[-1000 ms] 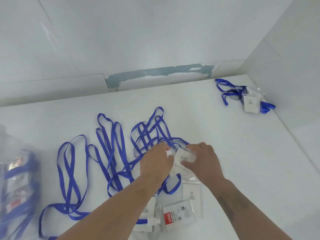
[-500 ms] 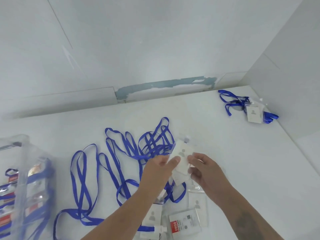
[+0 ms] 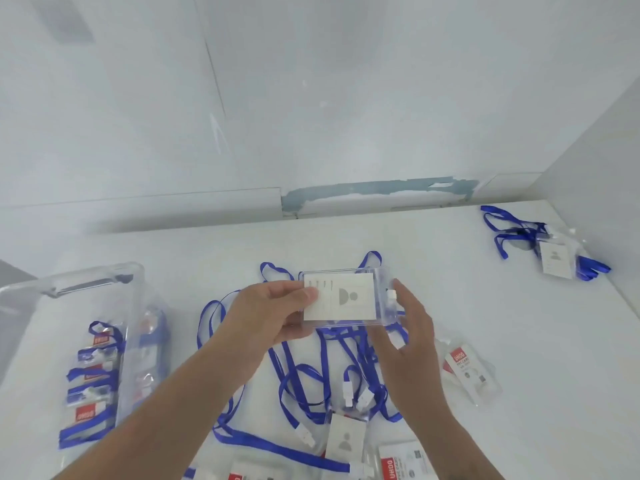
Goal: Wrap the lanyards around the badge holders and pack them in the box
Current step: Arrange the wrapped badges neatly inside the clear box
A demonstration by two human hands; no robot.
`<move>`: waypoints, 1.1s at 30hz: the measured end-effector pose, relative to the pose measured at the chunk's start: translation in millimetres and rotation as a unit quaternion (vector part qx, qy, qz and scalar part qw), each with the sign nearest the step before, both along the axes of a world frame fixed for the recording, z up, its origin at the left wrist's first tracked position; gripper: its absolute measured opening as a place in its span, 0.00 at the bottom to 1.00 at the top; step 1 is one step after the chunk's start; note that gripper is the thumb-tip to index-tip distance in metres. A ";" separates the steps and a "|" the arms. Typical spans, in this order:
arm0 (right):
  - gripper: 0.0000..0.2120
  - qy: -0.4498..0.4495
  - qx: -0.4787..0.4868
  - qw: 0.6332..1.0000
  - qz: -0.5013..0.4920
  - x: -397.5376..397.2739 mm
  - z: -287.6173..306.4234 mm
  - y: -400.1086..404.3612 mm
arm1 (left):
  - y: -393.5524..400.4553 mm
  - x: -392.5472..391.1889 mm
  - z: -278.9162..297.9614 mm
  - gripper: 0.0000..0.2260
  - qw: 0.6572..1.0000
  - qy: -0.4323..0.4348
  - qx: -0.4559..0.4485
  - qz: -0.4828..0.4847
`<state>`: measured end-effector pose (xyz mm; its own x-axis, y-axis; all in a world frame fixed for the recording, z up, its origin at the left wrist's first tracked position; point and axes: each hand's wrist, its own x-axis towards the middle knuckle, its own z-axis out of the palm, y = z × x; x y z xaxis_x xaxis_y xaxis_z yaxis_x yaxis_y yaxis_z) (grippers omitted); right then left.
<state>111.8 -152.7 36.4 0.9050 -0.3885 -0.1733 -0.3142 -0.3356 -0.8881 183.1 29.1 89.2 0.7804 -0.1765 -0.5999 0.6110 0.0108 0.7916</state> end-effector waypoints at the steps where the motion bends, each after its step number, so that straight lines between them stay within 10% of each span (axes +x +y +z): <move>1: 0.15 0.003 0.005 1.000 0.012 4.8 1.3 8.1 | 1.6 0.5 4.4 0.09 1.000 0.004 -0.013 -0.015; 9: 0.16 0.049 -0.093 0.983 0.148 23.3 12.0 62.2 | 11.2 6.4 18.2 0.08 0.993 0.001 -0.089 0.083; 19: 0.15 0.062 -0.366 0.839 0.398 42.1 94.8 57.8 | 39.7 2.6 -3.8 0.11 0.943 -0.210 0.258 -0.030; 29: 0.02 0.070 -0.045 0.949 0.305 86.8 89.4 17.6 | 66.8 1.1 9.0 0.04 0.978 -0.082 0.123 -0.145; 33: 0.13 0.097 0.176 0.959 0.198 72.9 61.2 34.0 | 68.3 -2.3 11.9 0.06 0.995 -0.036 -0.031 -0.092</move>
